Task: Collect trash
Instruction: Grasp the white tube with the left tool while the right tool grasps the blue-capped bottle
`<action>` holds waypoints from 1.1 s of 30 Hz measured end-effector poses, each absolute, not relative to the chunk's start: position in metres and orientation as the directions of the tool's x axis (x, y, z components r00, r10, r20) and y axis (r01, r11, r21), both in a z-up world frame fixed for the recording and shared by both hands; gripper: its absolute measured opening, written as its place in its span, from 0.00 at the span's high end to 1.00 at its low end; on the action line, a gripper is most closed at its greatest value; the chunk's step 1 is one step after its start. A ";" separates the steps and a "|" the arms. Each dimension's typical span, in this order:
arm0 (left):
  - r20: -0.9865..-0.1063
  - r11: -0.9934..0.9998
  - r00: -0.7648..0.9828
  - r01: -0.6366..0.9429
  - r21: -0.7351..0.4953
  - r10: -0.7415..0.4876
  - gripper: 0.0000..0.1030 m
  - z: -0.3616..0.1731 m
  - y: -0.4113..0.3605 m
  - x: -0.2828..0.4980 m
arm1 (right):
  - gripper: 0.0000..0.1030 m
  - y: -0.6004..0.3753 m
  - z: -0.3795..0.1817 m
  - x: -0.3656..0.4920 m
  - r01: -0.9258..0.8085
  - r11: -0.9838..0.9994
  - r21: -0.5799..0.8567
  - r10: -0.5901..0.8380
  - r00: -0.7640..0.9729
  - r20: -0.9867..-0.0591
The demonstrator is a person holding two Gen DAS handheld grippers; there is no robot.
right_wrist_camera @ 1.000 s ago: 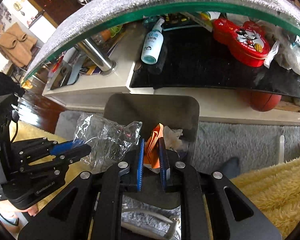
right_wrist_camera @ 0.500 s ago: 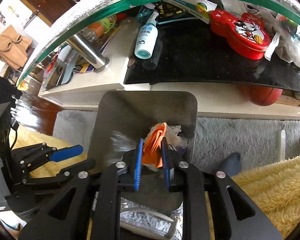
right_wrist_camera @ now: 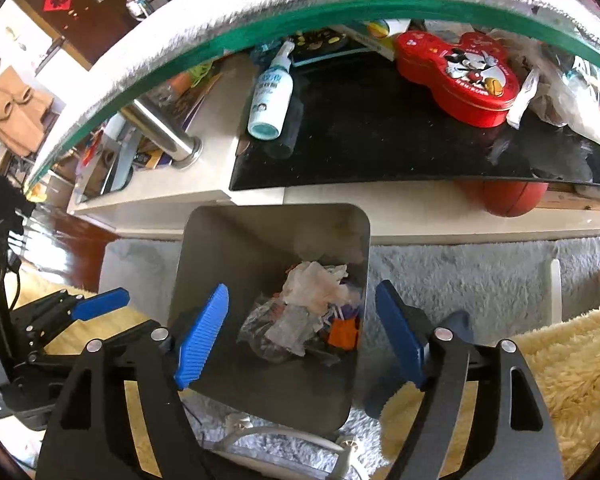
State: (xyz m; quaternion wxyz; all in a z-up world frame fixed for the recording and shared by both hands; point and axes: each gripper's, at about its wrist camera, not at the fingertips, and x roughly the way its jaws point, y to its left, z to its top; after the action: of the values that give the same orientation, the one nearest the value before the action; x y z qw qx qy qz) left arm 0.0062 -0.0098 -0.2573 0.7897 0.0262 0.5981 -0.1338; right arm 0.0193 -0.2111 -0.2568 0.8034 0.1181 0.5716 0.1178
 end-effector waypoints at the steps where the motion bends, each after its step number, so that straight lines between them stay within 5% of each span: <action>1: -0.950 0.964 0.256 0.242 -0.115 -0.177 0.42 -0.254 -0.009 0.007 | 0.25 -0.213 -0.253 0.021 -0.053 0.944 0.326 0.325 0.325 -0.888; 8: -0.913 0.966 0.367 0.245 -0.087 -0.176 0.32 -0.209 -0.003 0.018 | 0.25 -0.230 -0.202 0.038 -0.057 0.950 0.306 0.299 0.441 -0.846; 12: -0.891 0.966 0.416 0.243 -0.086 -0.184 0.28 -0.186 -0.003 0.029 | 0.17 -0.245 -0.170 0.052 -0.047 0.955 0.292 0.274 0.515 -0.812; 33: -0.839 0.975 0.518 0.212 -0.064 -0.167 0.26 -0.131 0.008 0.125 | 0.17 -0.259 -0.136 0.139 -0.062 0.961 0.271 0.257 0.568 -0.782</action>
State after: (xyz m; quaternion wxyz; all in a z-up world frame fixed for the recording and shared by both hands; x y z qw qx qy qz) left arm 0.1245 0.0076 -0.1311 0.8708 0.0232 0.4789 -0.1087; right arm 0.1386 -0.2585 -0.1364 0.8791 0.1070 0.4556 0.0906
